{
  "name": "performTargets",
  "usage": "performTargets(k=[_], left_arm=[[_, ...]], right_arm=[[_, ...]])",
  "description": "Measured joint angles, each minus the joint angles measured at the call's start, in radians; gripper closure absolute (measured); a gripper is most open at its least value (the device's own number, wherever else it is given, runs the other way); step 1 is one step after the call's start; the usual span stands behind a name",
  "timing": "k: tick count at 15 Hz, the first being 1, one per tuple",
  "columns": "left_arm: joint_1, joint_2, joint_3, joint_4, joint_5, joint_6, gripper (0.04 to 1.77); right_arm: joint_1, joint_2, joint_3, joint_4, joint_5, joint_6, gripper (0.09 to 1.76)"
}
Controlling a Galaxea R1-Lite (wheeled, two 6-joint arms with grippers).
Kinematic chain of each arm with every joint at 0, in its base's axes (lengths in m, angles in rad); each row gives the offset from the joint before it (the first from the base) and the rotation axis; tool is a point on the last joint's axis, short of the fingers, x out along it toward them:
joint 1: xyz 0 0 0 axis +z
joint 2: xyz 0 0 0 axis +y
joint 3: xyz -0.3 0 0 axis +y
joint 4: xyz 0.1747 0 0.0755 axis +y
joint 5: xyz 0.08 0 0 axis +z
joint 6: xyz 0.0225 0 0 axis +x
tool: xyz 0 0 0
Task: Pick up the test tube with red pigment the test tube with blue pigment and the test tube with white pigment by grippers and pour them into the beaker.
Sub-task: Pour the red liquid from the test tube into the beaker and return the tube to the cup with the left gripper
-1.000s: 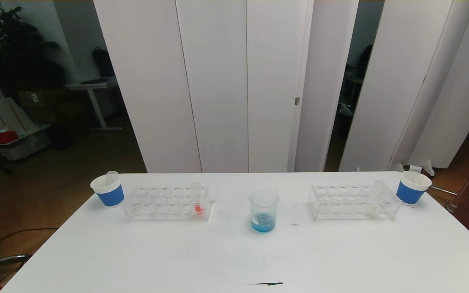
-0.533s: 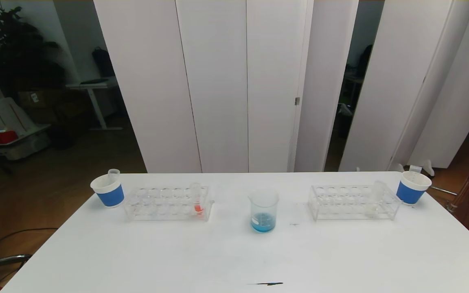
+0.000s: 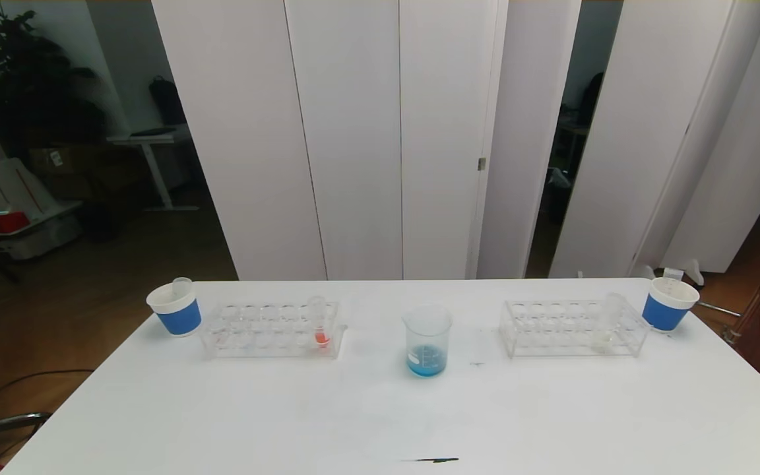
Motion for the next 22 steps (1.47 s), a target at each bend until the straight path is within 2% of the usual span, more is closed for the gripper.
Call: performTargets(k=[14, 17, 22], left_arm=[[0.000, 0.000, -0.006, -0.003, 0.003, 0.001, 0.06], [0.000, 0.000, -0.054, 0.013, -0.004, 0.003, 0.06], [0.000, 0.053, -0.206, 0.060, -0.016, 0.003, 0.06]], right_arm=[[0.000, 0.000, 0.000, 0.000, 0.000, 0.000, 0.10], [0.000, 0.000, 0.000, 0.000, 0.000, 0.000, 0.10], [0.000, 0.000, 0.000, 0.000, 0.000, 0.000, 0.10]])
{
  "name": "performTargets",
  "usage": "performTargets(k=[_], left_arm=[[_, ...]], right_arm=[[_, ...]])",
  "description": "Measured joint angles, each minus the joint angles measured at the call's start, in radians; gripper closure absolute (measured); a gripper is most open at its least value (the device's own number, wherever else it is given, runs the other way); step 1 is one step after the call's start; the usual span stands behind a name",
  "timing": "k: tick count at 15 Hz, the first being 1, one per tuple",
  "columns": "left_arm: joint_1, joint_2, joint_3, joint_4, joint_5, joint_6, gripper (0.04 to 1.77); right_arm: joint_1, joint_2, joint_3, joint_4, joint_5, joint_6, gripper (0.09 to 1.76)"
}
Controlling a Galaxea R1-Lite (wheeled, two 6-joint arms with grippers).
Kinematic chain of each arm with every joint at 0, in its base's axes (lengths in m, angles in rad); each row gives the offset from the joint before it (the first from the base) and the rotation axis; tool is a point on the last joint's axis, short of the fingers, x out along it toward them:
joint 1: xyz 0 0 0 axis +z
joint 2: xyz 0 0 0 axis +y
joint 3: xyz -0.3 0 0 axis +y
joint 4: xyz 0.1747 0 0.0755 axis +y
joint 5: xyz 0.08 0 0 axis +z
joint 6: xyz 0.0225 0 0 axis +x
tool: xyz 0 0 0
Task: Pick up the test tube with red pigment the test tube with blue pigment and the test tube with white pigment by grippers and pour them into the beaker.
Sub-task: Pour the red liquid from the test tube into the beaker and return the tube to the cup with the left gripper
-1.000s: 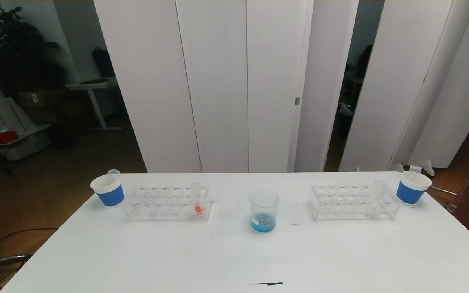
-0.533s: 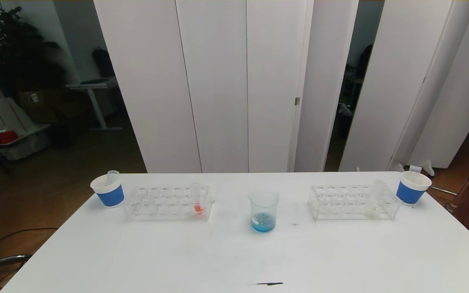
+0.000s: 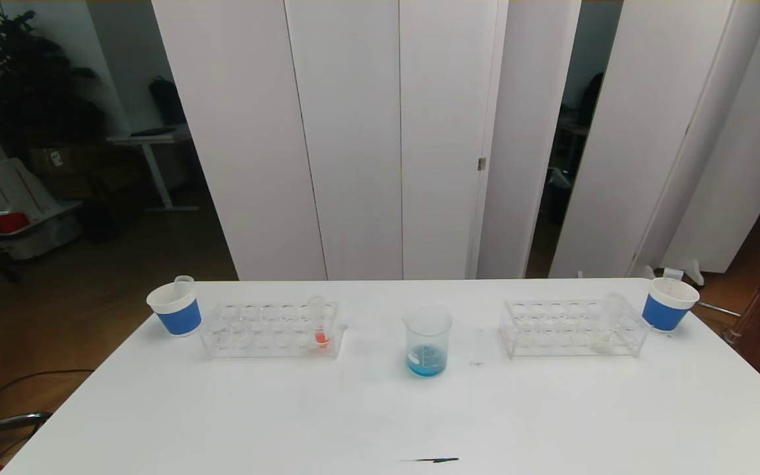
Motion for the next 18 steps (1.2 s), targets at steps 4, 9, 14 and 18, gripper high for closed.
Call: performTargets(k=[4, 9, 14, 18], left_arm=[[-0.003, 0.154, -0.133, -0.010, -0.020, -0.020, 0.06], [-0.004, 0.513, -0.343, -0.045, -0.096, -0.161, 0.06], [-0.081, 0.886, -0.438, -0.236, -0.111, -0.208, 0.06], [-0.212, 1.136, -0.430, -0.431, 0.014, -0.212, 0.06]], right_arm=[[0.000, 0.000, 0.000, 0.000, 0.000, 0.000, 0.10], [0.000, 0.000, 0.000, 0.000, 0.000, 0.000, 0.10], [0.000, 0.000, 0.000, 0.000, 0.000, 0.000, 0.10], [0.000, 0.000, 0.000, 0.000, 0.000, 0.000, 0.10]])
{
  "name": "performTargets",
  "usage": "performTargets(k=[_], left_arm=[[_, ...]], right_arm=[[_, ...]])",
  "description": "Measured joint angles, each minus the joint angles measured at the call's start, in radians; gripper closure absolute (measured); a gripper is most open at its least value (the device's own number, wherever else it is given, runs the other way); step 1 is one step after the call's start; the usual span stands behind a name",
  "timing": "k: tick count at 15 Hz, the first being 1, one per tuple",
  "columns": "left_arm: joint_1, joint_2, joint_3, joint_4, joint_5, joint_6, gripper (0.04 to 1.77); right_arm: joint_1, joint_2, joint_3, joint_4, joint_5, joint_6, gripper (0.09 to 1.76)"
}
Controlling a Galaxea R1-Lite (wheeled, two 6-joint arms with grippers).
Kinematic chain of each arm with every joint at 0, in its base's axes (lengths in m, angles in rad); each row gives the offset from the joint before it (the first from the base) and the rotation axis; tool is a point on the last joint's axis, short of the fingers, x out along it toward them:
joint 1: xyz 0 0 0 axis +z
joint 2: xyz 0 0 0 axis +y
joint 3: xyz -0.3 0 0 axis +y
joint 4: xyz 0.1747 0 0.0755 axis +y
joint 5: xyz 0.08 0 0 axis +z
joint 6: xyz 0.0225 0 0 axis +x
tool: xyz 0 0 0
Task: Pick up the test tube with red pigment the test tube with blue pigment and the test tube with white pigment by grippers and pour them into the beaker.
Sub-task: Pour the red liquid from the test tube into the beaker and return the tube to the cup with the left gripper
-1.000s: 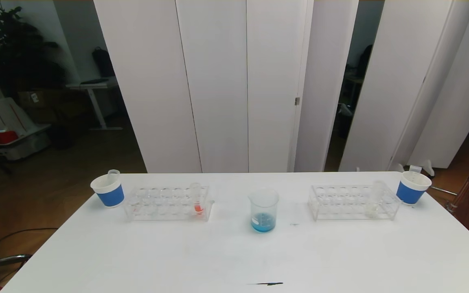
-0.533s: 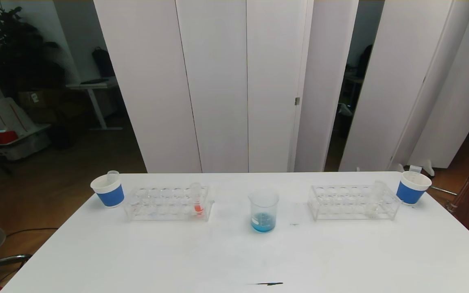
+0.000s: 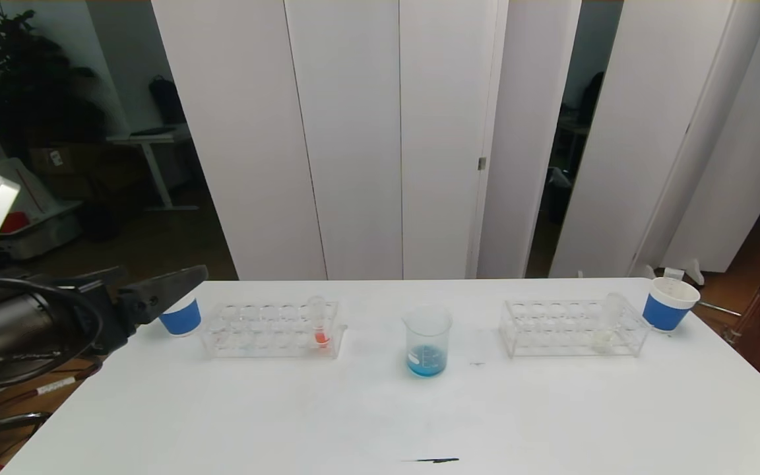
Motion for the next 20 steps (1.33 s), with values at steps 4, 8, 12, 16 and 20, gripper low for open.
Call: performTargets(k=[4, 8, 12, 16, 20], left_arm=[[-0.112, 0.218, 0.063, -0.244, 0.116, -0.002, 0.06], [-0.205, 0.420, 0.134, -0.502, 0.254, -0.004, 0.06], [-0.245, 0.580, 0.171, -0.667, 0.342, -0.032, 0.06], [-0.261, 0.726, 0.157, -0.771, 0.417, -0.066, 0.06], [-0.261, 0.828, 0.100, -0.823, 0.466, -0.068, 0.06]], right_arm=[[0.000, 0.000, 0.000, 0.000, 0.000, 0.000, 0.10], [0.000, 0.000, 0.000, 0.000, 0.000, 0.001, 0.10], [0.000, 0.000, 0.000, 0.000, 0.000, 0.000, 0.10], [0.000, 0.000, 0.000, 0.000, 0.000, 0.000, 0.10], [0.000, 0.000, 0.000, 0.000, 0.000, 0.000, 0.10]])
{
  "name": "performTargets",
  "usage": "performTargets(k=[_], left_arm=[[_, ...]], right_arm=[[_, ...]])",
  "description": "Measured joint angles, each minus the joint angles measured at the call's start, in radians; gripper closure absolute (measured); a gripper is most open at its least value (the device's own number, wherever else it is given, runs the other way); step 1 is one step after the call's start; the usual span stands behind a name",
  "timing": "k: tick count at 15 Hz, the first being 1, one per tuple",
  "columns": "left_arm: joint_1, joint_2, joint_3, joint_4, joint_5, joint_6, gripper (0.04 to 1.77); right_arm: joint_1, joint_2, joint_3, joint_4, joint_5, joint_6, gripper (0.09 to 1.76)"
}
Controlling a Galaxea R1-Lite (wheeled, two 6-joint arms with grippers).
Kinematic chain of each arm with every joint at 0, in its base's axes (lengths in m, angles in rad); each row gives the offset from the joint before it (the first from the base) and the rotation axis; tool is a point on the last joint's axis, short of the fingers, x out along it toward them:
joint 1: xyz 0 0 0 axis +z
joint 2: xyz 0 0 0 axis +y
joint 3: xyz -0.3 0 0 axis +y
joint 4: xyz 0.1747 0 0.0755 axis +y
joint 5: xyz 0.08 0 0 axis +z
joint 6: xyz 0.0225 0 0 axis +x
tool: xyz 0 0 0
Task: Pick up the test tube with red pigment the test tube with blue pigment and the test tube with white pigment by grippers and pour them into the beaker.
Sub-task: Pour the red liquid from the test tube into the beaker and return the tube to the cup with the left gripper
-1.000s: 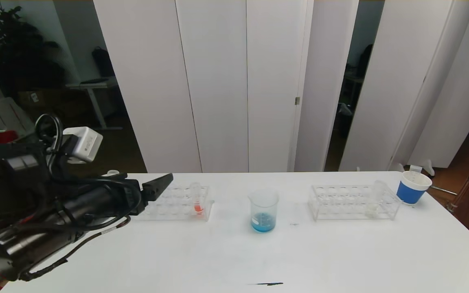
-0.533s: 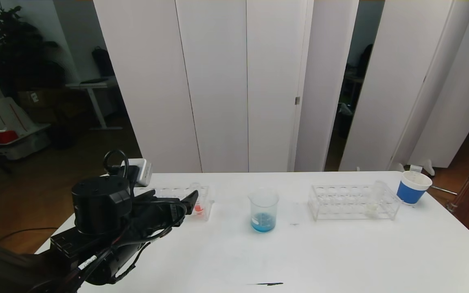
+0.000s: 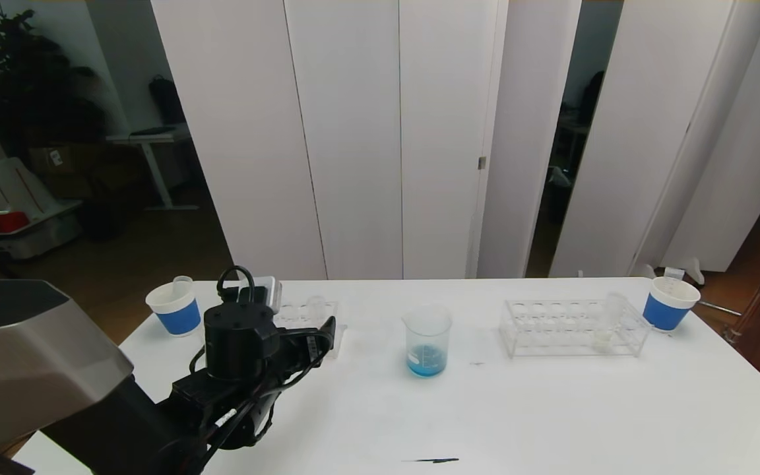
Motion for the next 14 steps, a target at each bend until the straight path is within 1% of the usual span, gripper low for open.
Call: performTargets(k=[5, 9, 12, 14], left_arm=[[0.016, 0.109, -0.114, -0.007, 0.066, -0.003, 0.06], [0.034, 0.195, -0.197, -0.007, 0.072, -0.036, 0.06], [0.052, 0.248, -0.253, -0.007, 0.101, -0.048, 0.06], [0.060, 0.271, -0.279, -0.007, 0.103, -0.049, 0.06]], right_arm=[[0.000, 0.000, 0.000, 0.000, 0.000, 0.000, 0.10], [0.000, 0.000, 0.000, 0.000, 0.000, 0.000, 0.10], [0.000, 0.000, 0.000, 0.000, 0.000, 0.000, 0.10], [0.000, 0.000, 0.000, 0.000, 0.000, 0.000, 0.10]])
